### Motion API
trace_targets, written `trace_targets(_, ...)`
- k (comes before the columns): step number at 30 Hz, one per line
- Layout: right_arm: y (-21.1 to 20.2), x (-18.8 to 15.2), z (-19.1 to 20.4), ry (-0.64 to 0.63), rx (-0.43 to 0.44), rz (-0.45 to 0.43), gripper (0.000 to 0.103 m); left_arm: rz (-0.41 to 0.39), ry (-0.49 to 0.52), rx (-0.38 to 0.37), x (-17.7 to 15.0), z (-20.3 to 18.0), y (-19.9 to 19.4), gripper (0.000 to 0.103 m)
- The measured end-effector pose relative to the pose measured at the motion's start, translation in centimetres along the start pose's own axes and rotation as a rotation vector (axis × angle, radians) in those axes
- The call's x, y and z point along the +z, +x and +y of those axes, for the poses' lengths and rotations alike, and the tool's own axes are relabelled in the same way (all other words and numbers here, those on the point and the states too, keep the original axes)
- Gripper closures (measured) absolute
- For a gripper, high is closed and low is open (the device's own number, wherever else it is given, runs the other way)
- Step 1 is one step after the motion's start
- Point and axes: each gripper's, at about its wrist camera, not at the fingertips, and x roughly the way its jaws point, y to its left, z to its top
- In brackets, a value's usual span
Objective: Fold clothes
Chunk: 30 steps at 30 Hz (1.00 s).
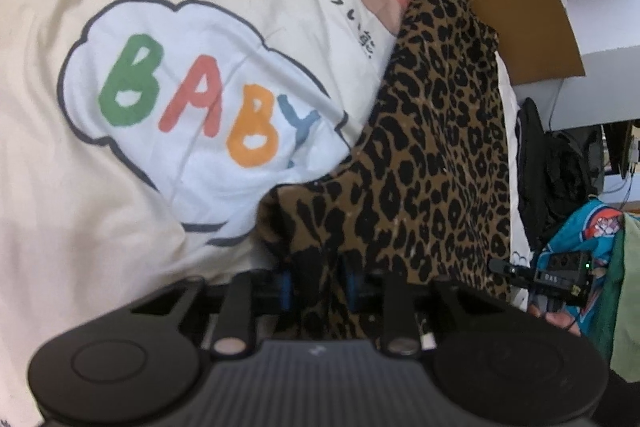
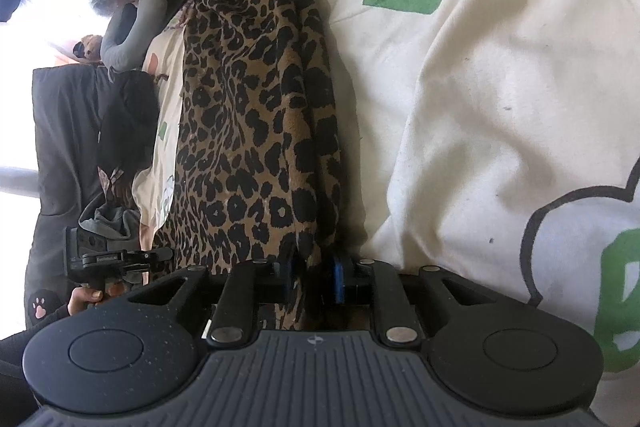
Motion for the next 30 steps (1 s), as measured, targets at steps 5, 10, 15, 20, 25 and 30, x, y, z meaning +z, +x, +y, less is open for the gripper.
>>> trace_targets(5,0.3,0.3,-0.2,-0.002,0.006,0.018,0.086,0.019,0.020,-0.012,0.1,0.0,-0.1,0.096)
trace_targets(10,0.2,0.4,0.3,-0.033,-0.002,0.024,0.100,0.016,0.028,-0.022,0.2,-0.3,-0.7,0.098)
trace_targets(15,-0.6,0.5,1.0,-0.036,0.018,0.020,0.101,0.002,0.011,-0.036,-0.5,-0.6,-2.2,0.098)
trace_targets(20,-2.0,0.6,1.8,-0.051,0.078,0.020,0.101,-0.011,0.009,-0.066,-1.3,-1.4,-4.3,0.098)
trace_targets(25,-3.4,0.5,2.5,-0.073,0.104,0.049,0.101,0.004,0.003,-0.082,-2.2,-1.9,-5.7,0.098)
trace_targets(30,-4.5,-0.3,3.3,-0.091,0.121,0.087,0.101,0.024,-0.017,-0.104,-3.7,-2.2,-6.7,0.098)
